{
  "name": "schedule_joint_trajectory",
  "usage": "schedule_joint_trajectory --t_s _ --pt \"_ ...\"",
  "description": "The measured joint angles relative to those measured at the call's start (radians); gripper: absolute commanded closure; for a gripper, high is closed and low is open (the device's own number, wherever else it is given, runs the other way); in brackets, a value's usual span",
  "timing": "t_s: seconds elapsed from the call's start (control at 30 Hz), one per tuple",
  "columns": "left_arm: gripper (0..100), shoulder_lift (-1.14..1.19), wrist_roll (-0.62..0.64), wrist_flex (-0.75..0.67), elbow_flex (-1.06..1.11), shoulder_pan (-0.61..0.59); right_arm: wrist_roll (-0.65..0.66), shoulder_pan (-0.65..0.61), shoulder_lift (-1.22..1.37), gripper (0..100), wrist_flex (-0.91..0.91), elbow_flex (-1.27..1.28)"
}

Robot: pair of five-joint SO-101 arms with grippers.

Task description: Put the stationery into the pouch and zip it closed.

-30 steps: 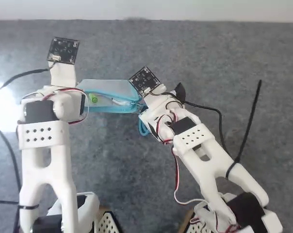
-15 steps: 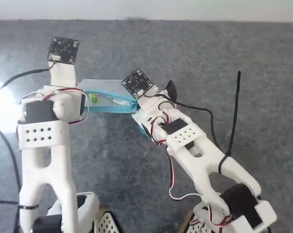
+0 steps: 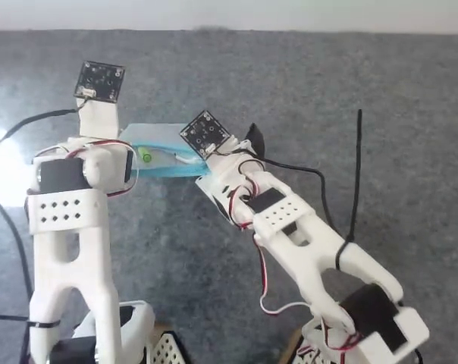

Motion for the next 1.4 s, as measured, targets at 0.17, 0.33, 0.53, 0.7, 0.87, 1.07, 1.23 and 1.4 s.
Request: schedule_joint_trajectory --t_s 0.17,0.33,0.53,0.7,0.87,1.07,1.23,1.4 --pt "99 0.002 0.000 -0.011 0.000 -0.002 0.000 0.015 0.014 92.4 -0.003 -0.009" --pt "99 0.002 0.000 -0.011 0.000 0.000 0.002 0.074 0.014 98.8 -0.003 -0.009" --pt "99 0.002 0.000 -0.018 0.021 0.003 0.002 0.127 -0.026 99.1 0.054 -0.009" --pt "99 0.002 0.000 -0.049 0.061 0.000 0.002 0.140 -0.189 99.1 0.203 -0.009" --pt "99 -0.002 0.000 -0.072 0.098 0.005 0.017 0.138 -0.377 99.1 0.413 -0.009" --pt "99 -0.014 0.021 -0.169 0.201 0.098 0.080 0.106 -0.557 99.1 0.595 -0.009" --pt "99 -0.014 0.023 -0.192 0.232 0.172 0.084 0.017 -0.660 99.1 0.667 -0.009" --pt "99 -0.015 0.025 -0.209 0.249 0.189 0.078 -0.003 -0.712 99.1 0.671 -0.009"
